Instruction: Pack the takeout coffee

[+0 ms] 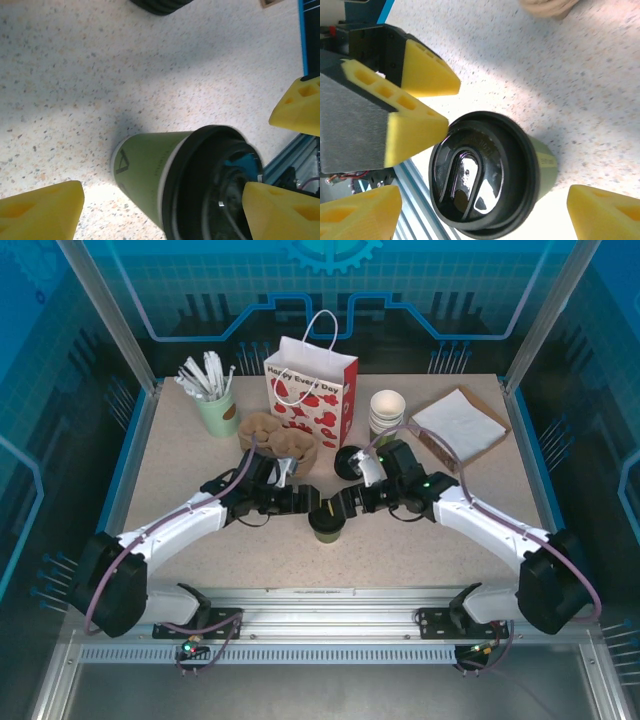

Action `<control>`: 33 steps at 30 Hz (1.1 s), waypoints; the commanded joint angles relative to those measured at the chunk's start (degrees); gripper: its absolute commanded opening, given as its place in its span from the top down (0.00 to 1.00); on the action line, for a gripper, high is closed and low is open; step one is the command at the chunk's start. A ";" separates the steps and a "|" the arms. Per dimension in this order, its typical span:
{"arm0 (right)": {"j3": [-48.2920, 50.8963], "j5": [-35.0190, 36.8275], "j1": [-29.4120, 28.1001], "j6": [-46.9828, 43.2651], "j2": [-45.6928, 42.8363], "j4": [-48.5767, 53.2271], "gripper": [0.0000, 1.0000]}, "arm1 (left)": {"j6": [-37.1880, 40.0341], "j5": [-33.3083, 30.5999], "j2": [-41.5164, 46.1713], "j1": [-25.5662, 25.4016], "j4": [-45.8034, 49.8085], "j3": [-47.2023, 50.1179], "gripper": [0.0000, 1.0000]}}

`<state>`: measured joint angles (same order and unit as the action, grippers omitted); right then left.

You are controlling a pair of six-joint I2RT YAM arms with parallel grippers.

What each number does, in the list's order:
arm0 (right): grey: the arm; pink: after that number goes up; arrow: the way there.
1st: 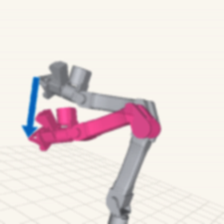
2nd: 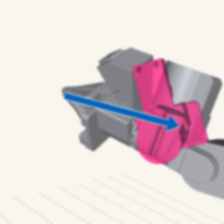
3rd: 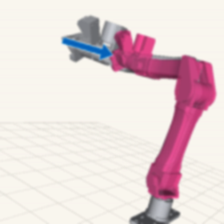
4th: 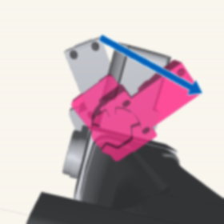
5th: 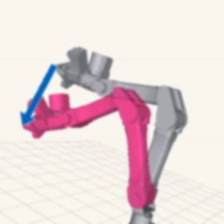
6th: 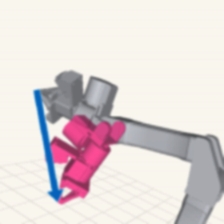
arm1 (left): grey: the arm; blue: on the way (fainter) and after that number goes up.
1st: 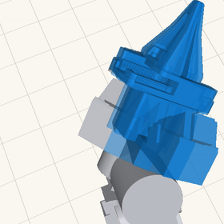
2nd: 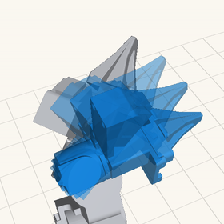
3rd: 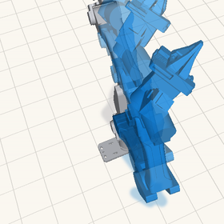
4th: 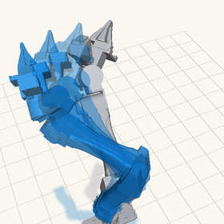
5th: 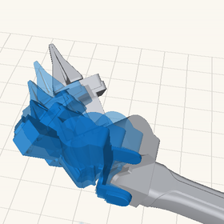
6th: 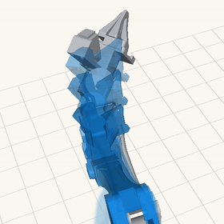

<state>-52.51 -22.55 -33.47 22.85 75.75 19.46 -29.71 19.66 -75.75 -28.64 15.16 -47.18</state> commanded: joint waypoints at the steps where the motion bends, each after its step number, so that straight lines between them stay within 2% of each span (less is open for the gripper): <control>1: -3.52 5.40 1.04 -3.24 -3.96 6.62 0.12 | 0.67 -1.47 3.45 0.19 1.26 -3.04 0.13; 7: -7.31 18.82 0.11 -7.39 -6.91 14.20 0.13 | 2.24 -10.95 9.69 0.21 1.31 -2.82 0.11; 11: -8.28 23.00 -1.63 -9.85 -8.32 14.77 0.12 | 4.59 -16.10 14.23 0.17 1.20 -1.72 0.10; 17: -12.72 27.36 -7.00 -15.08 -4.72 15.07 0.11 | 8.52 -18.11 16.55 0.17 2.10 -2.99 0.08; 20: -15.85 29.21 -7.57 -15.42 -1.32 15.47 0.11 | 8.71 -18.29 15.67 0.19 2.03 -4.11 0.08; 23: -19.02 33.98 -7.57 -15.25 1.38 17.63 0.11 | 8.38 -18.15 13.97 0.18 0.78 -4.99 0.08; 26: -20.98 37.66 -7.14 -16.31 1.47 19.27 0.11 | 8.18 -17.99 11.91 0.24 0.01 -6.51 0.08; 29: -21.62 37.36 -6.11 -17.38 0.22 18.92 0.11 | 8.46 -20.12 10.19 0.32 -2.77 -7.03 0.08; 33: -22.86 29.26 -5.58 -17.79 0.65 15.92 0.11 | 8.80 -25.22 6.53 1.77 -4.32 -8.18 0.09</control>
<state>-72.90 10.98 -39.55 6.35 77.12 36.45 -22.11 -0.89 -67.16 -28.38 13.39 -53.06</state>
